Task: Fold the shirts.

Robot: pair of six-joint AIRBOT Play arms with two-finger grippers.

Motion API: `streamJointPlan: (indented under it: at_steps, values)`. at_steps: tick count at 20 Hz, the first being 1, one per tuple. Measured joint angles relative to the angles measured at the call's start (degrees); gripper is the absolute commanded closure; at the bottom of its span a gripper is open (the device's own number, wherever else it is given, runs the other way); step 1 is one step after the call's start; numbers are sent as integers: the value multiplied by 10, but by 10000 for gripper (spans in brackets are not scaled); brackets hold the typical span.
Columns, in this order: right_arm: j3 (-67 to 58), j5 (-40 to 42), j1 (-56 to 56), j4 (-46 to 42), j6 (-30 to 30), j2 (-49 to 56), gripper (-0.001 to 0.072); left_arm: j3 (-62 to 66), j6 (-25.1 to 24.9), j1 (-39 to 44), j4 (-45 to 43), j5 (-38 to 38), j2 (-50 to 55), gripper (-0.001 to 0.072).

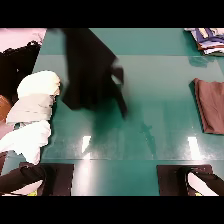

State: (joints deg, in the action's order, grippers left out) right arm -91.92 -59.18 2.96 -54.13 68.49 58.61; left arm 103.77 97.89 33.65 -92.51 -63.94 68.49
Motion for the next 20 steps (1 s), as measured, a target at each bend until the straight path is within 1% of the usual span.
streamJointPlan:
  at_steps: [3, 4, 5, 6, 8, 10, 12, 14, 17, 20]
  values:
    - [-4, -14, 0, 0, 0, 0, 692, -95, 7, 59, 60, 17, 23, 676]
    - [-5, -18, 0, 0, 0, 0, 691, -121, 7, 74, 86, 25, 35, 474]
    - [-5, -21, 0, 0, 0, 0, 692, -139, 6, 84, 108, 32, 46, 177]
    - [-6, -24, 0, 0, 0, 0, 691, -154, 5, 91, 126, 37, 58, 88]
    - [-6, -29, 0, 0, 0, 0, 691, -171, -7, 93, 134, 45, 73, 87]
    - [-6, -33, 0, 0, 0, 0, 691, -176, -19, 74, 118, 50, 81, 87]
    - [-6, -36, 0, 0, 0, 0, 691, -177, -25, 28, 99, 52, 86, 87]
    - [-6, -41, 0, 0, 0, 0, 691, -178, -29, -36, 100, 52, 97, 87]
    - [-6, -51, 0, 0, 0, 0, 692, -178, -58, -138, 143, 43, 134, 87]
    - [-3, -63, 0, 1, 0, 1, 691, -178, -117, -216, 221, 34, 193, 91]
